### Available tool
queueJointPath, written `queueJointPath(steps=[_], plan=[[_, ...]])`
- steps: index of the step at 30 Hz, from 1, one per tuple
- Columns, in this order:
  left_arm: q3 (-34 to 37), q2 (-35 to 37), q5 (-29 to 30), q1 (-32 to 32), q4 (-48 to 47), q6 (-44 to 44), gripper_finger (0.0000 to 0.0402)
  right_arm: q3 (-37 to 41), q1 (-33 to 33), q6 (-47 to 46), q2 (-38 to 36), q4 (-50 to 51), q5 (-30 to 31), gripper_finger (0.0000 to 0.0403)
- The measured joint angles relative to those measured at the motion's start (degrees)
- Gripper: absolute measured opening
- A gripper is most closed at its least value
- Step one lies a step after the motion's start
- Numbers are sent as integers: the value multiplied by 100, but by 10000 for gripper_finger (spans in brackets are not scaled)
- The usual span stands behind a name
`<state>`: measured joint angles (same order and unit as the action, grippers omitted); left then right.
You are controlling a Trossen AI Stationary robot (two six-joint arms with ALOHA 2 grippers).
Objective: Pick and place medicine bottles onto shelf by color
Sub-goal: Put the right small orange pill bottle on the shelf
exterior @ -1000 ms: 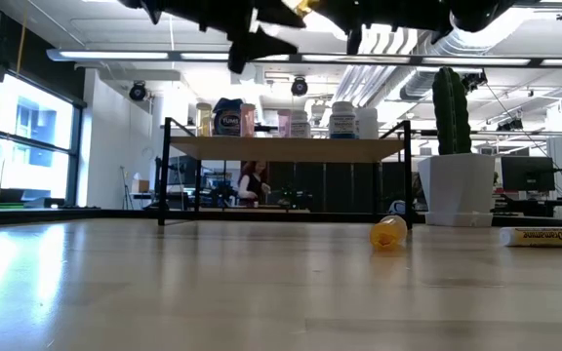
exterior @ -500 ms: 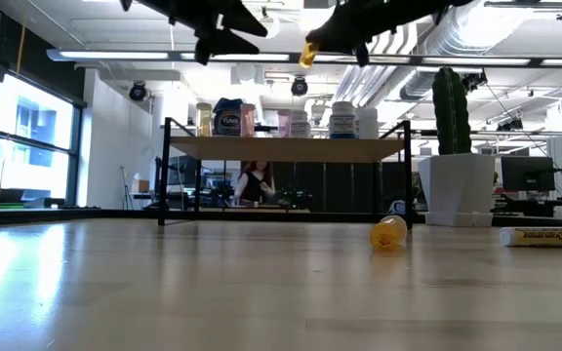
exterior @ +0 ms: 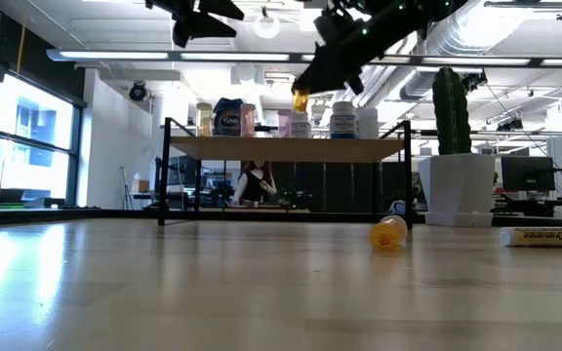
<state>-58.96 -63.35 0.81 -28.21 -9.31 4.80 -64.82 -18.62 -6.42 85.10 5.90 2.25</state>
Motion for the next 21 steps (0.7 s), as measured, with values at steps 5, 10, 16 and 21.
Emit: queueJointPath(steps=[5, 10, 16, 21], plan=[[-1, 69, 5, 4, -27, -265, 223, 0, 39, -124, 52, 409, 632, 78], [-2, 65, 8, 4, -36, -262, 223, 0, 40, -221, 52, 699, 803, 78], [-2, 63, 6, 4, -39, -250, 223, 4, 40, -260, 50, 933, 871, 78], [0, 63, 6, 4, -36, -247, 223, 4, 40, -256, 50, 1032, 942, 78]])
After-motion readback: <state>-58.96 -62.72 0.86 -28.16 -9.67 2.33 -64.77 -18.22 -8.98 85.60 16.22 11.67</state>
